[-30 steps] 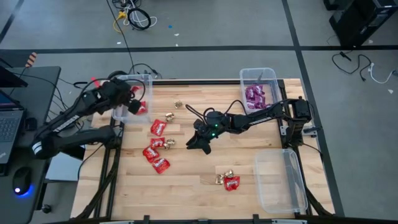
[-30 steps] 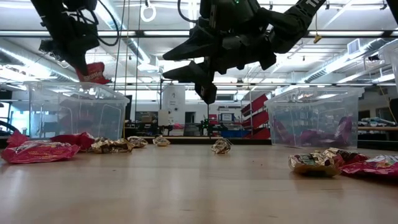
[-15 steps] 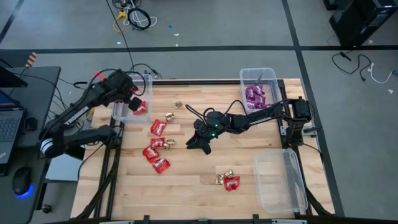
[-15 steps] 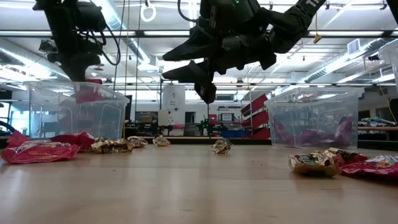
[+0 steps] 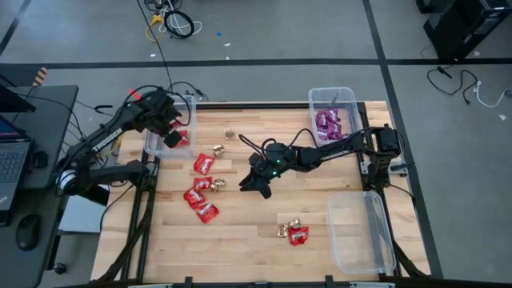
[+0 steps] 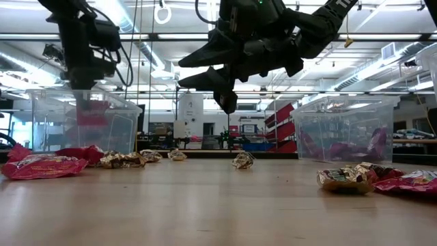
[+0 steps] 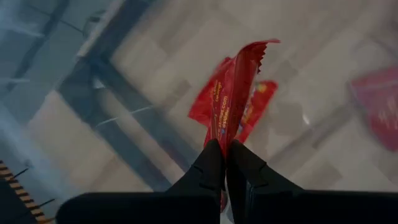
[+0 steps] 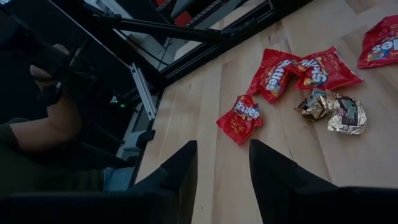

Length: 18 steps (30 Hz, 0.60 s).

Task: Sort candy
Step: Put the red candy into the top left transparent bin

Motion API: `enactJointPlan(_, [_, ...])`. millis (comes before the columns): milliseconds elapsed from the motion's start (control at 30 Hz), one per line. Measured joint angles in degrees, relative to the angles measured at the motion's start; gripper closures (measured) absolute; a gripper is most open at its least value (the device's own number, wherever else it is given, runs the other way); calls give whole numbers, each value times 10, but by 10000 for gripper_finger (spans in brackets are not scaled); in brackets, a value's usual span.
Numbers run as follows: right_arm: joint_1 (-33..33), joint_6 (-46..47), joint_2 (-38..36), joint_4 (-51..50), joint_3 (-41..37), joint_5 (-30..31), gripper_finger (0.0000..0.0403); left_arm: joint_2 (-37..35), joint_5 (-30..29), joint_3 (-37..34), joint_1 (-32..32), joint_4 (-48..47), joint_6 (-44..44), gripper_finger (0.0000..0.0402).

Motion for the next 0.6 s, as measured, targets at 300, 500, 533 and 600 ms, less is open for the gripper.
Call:
enactJointPlan(300, [0, -8, 0, 0, 0, 0, 273, 41, 21, 0, -1, -6, 65, 393])
enactJointPlan(500, [0, -12, 0, 0, 0, 11, 273, 45, 59, 0, -1, -7, 130, 393])
enactJointPlan(533, [0, -12, 0, 0, 0, 12, 273, 45, 66, 0, -1, -7, 140, 393])
enactJointPlan(600, [0, -12, 0, 0, 0, 12, 273, 45, 76, 0, -1, -6, 155, 393])
